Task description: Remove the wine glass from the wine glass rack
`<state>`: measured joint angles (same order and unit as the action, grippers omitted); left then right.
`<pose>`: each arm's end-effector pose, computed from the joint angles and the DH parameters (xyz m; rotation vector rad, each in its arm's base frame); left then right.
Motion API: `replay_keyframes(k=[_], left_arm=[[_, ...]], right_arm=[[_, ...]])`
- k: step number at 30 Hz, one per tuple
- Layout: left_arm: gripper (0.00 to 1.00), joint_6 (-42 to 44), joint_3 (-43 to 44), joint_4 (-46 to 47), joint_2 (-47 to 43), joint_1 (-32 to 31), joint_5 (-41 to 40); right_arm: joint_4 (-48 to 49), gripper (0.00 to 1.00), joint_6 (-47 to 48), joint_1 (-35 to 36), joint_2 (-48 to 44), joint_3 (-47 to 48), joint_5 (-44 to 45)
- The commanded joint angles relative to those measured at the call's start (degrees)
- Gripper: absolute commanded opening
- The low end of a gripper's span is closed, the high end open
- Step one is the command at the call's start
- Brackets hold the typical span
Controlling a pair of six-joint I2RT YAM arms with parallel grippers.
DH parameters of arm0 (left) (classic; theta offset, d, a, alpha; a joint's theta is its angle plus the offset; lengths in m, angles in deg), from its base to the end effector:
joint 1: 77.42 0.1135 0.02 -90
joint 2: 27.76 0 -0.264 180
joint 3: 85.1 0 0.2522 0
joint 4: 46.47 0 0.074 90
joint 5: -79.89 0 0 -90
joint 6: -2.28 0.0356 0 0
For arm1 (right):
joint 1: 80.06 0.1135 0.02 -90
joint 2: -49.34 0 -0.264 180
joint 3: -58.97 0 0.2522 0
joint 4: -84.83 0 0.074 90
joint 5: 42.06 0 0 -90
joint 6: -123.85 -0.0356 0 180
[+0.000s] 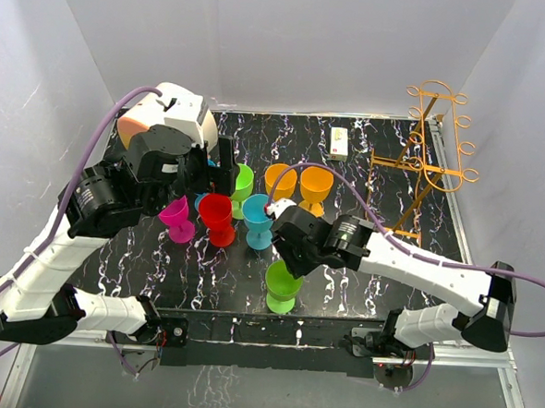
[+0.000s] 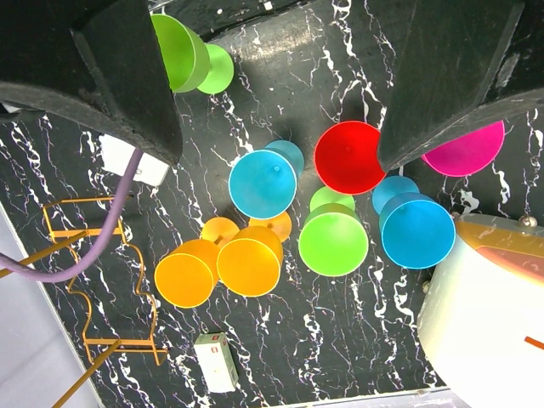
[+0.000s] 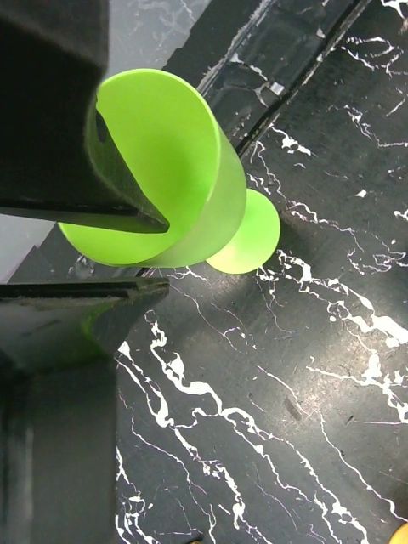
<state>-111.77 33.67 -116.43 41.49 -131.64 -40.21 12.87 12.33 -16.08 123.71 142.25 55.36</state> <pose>0.1246 -0.1424 0.5156 0.1493 1.8945 -0.4292 0.1127 0.2205 0.3094 -0.9363 2.5256 0.3098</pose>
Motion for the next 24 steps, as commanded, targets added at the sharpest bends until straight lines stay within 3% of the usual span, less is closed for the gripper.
replay_keyframes(k=[1,6,9,18,24], left_arm=[[0.98,0.2,0.6,-0.4,-1.2,0.0,-1.1],[0.98,0.2,0.5,-0.6,-1.4,0.0,-1.0],[0.98,0.2,0.3,-0.7,-1.7,0.0,-1.1],[0.98,-0.7,-0.1,-1.5,-3.1,0.0,-1.0],[0.98,-1.1,0.1,-2.2,-3.1,0.0,-0.4]], right_arm=[[2.9,0.22,-2.9,0.6,0.7,0.1,4.5],[4.0,0.0,-5.0,0.5,-0.4,1.3,13.5],[5.7,0.0,-4.6,-2.2,-1.0,1.6,15.1],[13.0,0.0,1.7,-17.7,0.9,1.3,5.9],[14.0,0.0,4.0,-21.9,4.7,2.3,4.7]])
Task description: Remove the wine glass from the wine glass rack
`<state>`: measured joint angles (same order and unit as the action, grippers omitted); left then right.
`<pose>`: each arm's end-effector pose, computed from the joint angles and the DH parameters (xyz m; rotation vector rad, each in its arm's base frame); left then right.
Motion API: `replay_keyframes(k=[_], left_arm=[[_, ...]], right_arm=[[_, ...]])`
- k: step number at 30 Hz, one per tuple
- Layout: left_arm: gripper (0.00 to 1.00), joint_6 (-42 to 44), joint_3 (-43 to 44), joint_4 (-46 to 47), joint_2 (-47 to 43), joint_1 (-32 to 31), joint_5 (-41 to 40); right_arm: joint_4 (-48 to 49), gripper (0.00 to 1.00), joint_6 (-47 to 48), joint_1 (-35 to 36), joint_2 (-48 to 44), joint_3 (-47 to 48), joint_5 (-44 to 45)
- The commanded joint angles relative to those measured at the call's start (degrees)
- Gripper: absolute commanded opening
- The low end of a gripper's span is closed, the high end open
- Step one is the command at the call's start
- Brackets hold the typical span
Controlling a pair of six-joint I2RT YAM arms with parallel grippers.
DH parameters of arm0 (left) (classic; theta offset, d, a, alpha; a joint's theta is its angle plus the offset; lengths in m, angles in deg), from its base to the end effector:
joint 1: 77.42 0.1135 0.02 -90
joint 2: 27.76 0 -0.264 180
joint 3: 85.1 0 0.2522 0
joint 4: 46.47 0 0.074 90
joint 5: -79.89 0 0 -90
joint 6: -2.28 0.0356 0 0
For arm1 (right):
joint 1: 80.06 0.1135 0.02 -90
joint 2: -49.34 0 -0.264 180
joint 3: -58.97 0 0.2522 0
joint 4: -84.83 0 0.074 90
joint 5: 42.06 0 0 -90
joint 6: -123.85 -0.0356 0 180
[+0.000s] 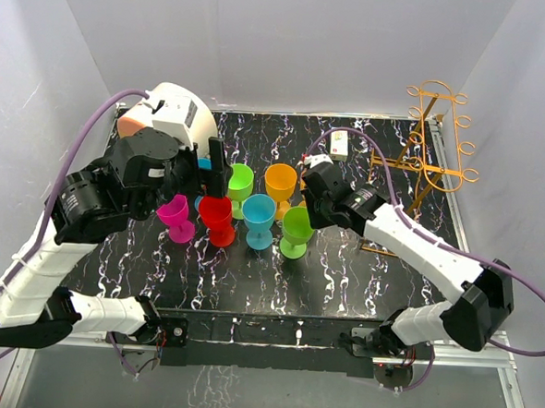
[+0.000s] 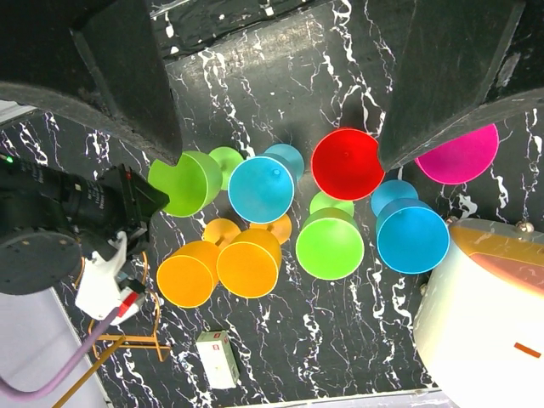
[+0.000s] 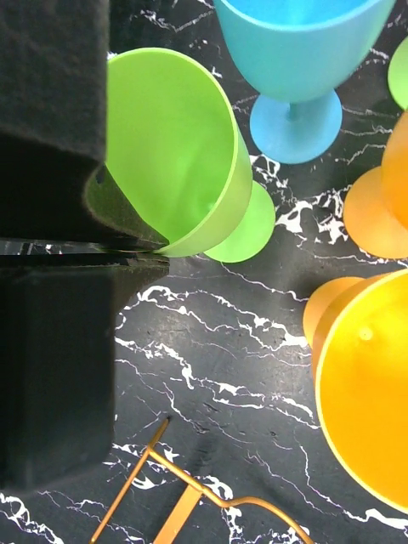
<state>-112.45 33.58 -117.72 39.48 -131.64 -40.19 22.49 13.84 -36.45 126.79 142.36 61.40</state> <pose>0.1160 -0.1305 0.5186 0.1338 1.8878 -0.4451 0.2038 0.1827 0.3068 -0.4274 2.4849 0.1483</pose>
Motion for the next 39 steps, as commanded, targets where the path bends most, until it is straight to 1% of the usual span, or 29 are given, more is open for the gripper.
replay_keyframes(k=[1,2,4,6,9,13,16,18,20,23,26,30,31,33,35,37,39], left_arm=[[0.98,-0.3,0.1,-0.9,-1.1,0.0,-0.4],[0.99,-0.2,-0.1,-0.8,-0.9,0.0,-0.3],[0.99,0.0,-0.1,-0.7,-0.5,0.0,0.2],[0.99,0.8,0.0,0.2,-0.2,0.0,0.4],[0.99,2.5,-0.4,3.0,-0.2,0.1,0.3],[0.99,7.0,-0.4,9.1,0.8,0.0,-0.5],[0.99,11.4,2.0,12.7,3.3,0.5,-2.6],[0.99,14.5,3.8,14.8,5.5,2.9,-2.6],[0.99,15.9,5.7,16.1,7.7,7.9,2.9],[0.99,16.0,9.6,16.3,12.0,16.3,11.3],[0.99,16.7,11.8,17.5,15.1,21.0,15.7],[0.99,17.4,14.9,19.9,16.6,29.1,21.7],[0.99,18.4,16.2,20.1,16.7,29.4,20.8],[0.99,19.8,18.2,20.6,15.5,29.4,19.1],[0.99,20.3,19.0,21.2,13.4,29.4,19.2],[0.99,20.7,18.1,23.0,10.6,29.4,19.3],[0.99,21.4,14.9,25.6,7.0,29.4,17.6]], right_arm=[[5.0,0.0,2.7,-1.8,1.8,2.0,-1.5],[5.4,0.0,3.0,-2.1,2.2,2.0,-1.8],[4.8,0.05,3.2,-2.3,3.2,2.4,-1.7],[3.9,0.15,3.2,-2.5,3.7,3.3,-1.6],[2.5,0.32,3.1,-2.8,3.1,5.7,-0.7],[-0.8,0.55,3.6,-3.3,2.4,13.8,0.9],[-2.2,0.68,4.3,-3.6,2.6,21.8,2.7],[-2.6,0.76,5.0,-4.2,3.0,27.1,4.5],[-2.5,0.8,5.9,-5.3,3.5,32.8,6.7],[-1.3,0.86,7.0,-6.8,3.6,38.2,10.0],[2.1,0.91,8.5,-8.0,2.1,40.5,13.6],[8.0,0.95,10.6,-8.8,-2.2,40.7,19.7],[10.0,0.97,11.6,-8.8,-4.0,40.1,20.8],[13.5,0.97,13.0,-8.8,-7.5,39.2,22.6],[15.6,0.97,13.4,-8.8,-10.2,38.9,23.4],[16.7,0.96,13.6,-8.7,-12.5,38.7,22.3],[17.5,0.98,13.7,-8.7,-14.4,38.0,21.2]])
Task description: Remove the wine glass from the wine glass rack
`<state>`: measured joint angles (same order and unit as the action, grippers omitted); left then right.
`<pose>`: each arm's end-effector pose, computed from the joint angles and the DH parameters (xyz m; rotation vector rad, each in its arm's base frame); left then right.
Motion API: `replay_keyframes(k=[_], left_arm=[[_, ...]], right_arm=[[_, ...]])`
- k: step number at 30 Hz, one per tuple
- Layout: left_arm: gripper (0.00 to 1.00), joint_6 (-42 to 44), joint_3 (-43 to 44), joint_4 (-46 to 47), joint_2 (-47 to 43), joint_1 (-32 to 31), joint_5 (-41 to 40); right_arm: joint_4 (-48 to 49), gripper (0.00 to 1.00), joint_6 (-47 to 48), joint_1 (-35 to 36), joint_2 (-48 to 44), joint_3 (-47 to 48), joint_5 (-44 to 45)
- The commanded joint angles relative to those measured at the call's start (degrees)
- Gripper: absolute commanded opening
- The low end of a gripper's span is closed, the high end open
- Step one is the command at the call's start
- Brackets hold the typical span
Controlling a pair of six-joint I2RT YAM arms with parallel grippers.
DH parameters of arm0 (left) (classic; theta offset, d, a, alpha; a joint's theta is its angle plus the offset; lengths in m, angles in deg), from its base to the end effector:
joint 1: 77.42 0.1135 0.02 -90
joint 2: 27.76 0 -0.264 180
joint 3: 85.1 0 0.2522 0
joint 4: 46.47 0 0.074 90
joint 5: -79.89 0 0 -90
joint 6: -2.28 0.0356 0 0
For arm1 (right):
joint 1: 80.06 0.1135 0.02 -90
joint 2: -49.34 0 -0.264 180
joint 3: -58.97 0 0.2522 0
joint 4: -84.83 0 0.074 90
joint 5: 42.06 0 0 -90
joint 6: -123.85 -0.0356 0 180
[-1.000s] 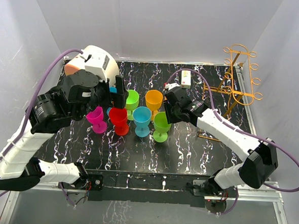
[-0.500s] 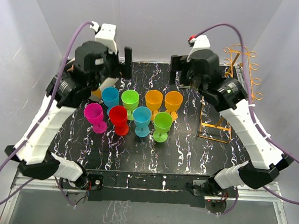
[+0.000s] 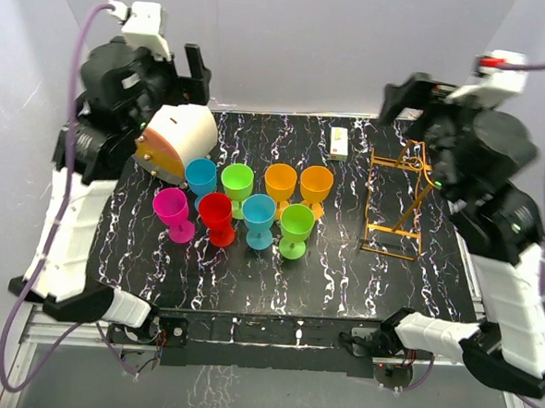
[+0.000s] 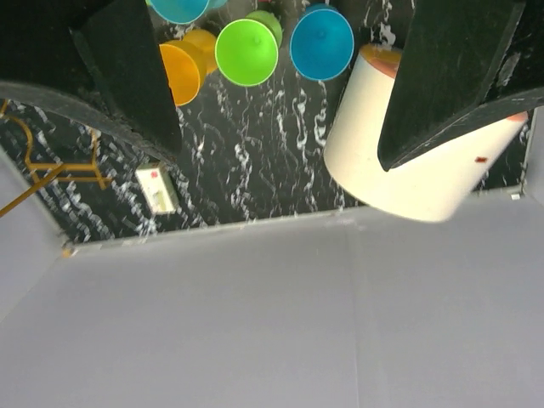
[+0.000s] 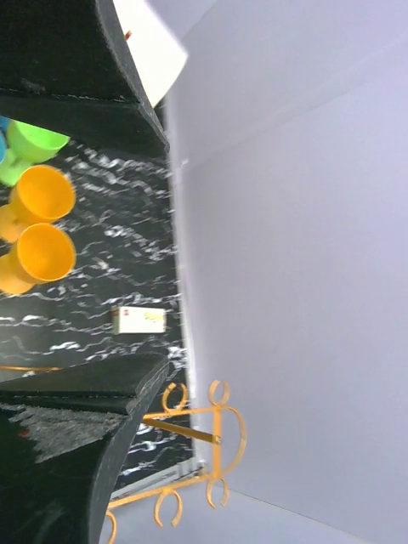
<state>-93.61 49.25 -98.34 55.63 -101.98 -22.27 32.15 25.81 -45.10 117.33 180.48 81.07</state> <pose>0.2371 -0.1001 0.5699 0.0930 1.5890 -0.2465 0.1544 0.0842 0.5626 0.0908 1.5576 0.1421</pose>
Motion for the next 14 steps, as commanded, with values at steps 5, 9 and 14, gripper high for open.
replay_keyframes(k=[5,9,14], left_arm=[[0.99,2.7,-6.9,10.3,-14.5,-0.2,-4.2],[0.99,1.5,-6.8,9.3,-14.3,-0.2,-2.9],[0.99,0.2,-6.1,8.0,-13.4,-0.2,-1.8]], right_arm=[[7.1,0.98,1.2,-0.1,-6.4,0.6,0.9],[7.6,0.98,1.6,-0.1,-7.6,-1.0,4.5],[7.0,0.98,1.3,-0.1,-8.9,-3.0,5.1]])
